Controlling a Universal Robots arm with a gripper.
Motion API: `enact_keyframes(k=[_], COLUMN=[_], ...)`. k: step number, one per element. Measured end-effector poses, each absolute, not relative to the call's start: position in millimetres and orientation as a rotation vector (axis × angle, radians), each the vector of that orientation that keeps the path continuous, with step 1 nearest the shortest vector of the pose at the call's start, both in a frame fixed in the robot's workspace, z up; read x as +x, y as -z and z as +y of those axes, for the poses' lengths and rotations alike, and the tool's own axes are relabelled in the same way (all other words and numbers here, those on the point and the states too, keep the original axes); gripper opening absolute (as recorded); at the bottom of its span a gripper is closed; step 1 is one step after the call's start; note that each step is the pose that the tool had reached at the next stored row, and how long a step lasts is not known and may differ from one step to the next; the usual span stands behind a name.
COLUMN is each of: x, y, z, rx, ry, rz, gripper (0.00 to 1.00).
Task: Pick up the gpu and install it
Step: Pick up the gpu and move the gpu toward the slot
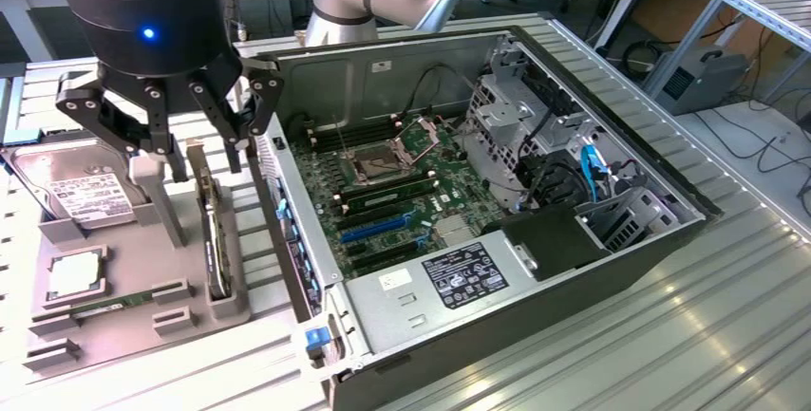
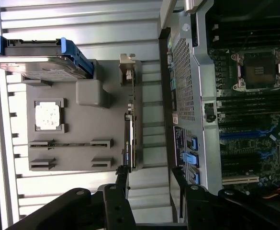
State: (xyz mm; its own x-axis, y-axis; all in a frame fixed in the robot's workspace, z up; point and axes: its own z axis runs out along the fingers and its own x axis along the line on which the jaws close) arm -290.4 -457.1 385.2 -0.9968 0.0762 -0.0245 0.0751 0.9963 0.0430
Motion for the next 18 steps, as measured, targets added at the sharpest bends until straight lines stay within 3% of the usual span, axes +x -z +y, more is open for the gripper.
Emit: enact_keyframes(k=[18], x=[-290.5], y=[-372.8], z=[-457.1], rx=[0.118], ry=[-0.066], rz=[3.112], gripper=[0.48])
